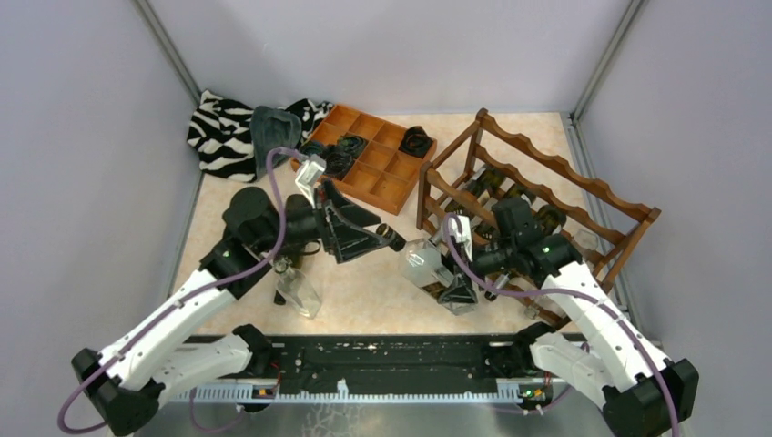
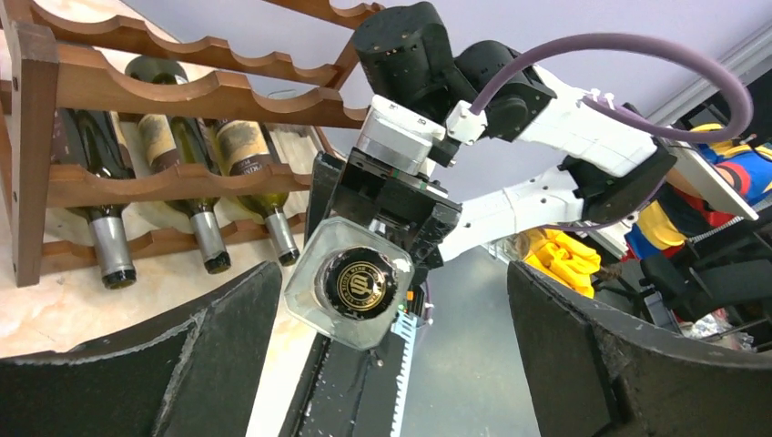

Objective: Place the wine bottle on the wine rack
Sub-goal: Pick up the wine bottle from the center of the board.

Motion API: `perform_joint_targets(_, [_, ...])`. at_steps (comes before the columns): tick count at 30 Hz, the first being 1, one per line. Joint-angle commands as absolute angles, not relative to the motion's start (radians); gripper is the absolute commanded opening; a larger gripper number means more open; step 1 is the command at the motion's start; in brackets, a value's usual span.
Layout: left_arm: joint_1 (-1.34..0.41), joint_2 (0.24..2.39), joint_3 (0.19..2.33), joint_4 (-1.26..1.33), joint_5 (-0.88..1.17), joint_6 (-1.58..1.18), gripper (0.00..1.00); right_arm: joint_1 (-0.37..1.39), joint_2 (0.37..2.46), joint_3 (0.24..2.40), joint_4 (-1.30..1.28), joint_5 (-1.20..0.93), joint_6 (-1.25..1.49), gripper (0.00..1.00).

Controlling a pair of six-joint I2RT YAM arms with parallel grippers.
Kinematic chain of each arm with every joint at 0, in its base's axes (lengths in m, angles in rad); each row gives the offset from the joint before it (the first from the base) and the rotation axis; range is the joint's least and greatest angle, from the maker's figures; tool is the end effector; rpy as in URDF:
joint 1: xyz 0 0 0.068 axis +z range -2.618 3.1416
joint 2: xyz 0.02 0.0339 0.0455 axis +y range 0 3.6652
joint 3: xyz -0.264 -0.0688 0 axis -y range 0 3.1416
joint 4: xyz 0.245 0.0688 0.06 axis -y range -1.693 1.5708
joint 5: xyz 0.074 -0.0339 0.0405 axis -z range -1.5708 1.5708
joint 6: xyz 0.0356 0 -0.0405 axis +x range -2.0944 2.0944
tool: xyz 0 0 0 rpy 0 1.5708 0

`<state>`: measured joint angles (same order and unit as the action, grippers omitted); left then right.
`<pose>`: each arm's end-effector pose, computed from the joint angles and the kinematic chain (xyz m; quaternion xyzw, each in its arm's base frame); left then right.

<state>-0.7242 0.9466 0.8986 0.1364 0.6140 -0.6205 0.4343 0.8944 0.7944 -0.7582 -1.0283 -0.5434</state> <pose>0.1482 -0.1585 0.3850 0.2560 0.6312 -0.5976 0.4231 0.1368 0.0970 0.2847 -0.5347 0.6399 0.4437 0.3284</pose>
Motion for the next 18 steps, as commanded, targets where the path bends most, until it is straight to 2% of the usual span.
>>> perform_joint_targets(1, [-0.727, 0.845, 0.909, -0.091, 0.598, -0.617, 0.99, 0.446, 0.866, 0.926, -0.933, -1.017, -0.846, 0.0])
perform_joint_targets(8, [-0.727, 0.833, 0.914, -0.32, 0.665, -0.669, 0.98, 0.546, 0.926, 1.039, -1.164, -0.804, -1.128, 0.0])
perform_joint_targets(15, [-0.731, 0.953, 0.944, -0.375, 0.786, -0.693, 0.83, 0.651, 0.953, 1.03, -1.161, -0.679, -1.134, 0.0])
perform_joint_targets(18, [-0.748, 0.987, 0.941, -0.377, 0.784, -0.7, 0.8, 0.673, 0.959, 1.039, -1.141, -0.622, -1.117, 0.0])
